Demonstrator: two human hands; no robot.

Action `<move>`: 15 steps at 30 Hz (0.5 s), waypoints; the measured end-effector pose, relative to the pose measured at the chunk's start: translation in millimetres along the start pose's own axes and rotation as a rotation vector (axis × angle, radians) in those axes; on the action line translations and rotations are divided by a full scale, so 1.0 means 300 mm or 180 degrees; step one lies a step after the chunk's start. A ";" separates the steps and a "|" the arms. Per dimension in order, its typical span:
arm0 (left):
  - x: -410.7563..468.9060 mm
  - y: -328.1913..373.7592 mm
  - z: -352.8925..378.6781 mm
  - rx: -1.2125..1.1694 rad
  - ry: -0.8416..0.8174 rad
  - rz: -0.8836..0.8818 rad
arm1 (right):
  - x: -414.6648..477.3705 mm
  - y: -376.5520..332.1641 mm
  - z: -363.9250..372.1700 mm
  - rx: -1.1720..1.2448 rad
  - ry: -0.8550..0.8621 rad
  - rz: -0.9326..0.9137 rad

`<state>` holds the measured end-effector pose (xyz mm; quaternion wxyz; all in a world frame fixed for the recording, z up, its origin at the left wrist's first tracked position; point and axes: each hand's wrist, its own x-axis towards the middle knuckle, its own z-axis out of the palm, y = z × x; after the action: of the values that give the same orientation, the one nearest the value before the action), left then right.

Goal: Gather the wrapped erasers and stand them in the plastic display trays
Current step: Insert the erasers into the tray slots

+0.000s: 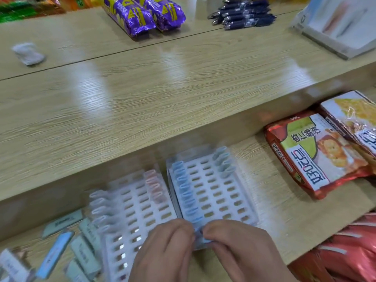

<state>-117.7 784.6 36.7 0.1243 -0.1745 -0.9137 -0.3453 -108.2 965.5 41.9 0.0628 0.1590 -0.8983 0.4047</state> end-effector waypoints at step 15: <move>-0.014 -0.014 -0.020 -0.0125 -0.0619 -0.0265 | -0.033 0.052 0.060 -0.0842 0.0498 -0.0675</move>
<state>-115.0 776.5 37.1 0.0171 -0.1714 -0.9210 -0.3494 -103.9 963.9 16.5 0.1951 0.2112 -0.9143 0.2853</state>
